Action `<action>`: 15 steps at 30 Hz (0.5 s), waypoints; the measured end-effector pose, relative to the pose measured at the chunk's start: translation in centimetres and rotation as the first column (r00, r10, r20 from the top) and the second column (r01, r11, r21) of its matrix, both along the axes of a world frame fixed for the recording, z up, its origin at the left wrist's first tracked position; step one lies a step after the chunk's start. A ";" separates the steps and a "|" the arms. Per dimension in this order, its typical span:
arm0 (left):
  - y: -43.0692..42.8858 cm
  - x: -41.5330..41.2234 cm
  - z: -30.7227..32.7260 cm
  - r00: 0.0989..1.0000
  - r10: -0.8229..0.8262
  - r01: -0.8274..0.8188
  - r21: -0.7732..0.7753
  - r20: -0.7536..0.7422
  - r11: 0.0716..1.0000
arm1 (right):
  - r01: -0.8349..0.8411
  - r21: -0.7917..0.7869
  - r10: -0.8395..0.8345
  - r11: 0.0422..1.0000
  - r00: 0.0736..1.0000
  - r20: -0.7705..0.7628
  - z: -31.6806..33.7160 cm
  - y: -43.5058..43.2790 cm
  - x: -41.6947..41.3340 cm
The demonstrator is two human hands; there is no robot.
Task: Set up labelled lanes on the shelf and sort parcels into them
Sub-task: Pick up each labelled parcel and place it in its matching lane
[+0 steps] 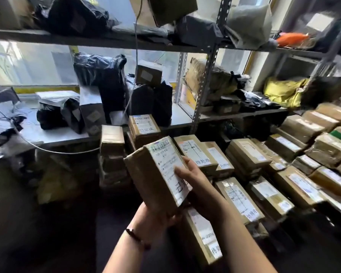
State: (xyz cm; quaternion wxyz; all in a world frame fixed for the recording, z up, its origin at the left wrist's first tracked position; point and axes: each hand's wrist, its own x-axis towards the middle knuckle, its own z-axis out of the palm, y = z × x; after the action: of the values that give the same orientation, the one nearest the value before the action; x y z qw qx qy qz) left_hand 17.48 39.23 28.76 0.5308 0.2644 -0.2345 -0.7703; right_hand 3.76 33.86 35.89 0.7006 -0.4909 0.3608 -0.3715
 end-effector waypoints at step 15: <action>-3.2 -10.2 7.4 0.857 0.257 -0.191 -0.188 0.446 0.963 | 0.325 0.008 -0.322 0.946 0.936 0.141 2.4 -0.3 -15.4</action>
State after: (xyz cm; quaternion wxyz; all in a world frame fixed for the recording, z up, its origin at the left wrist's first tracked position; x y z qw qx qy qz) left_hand 7.26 36.05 36.19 0.5620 0.4300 -0.3750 -0.5989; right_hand -11.61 33.53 38.31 0.6498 -0.4030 0.3836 -0.5179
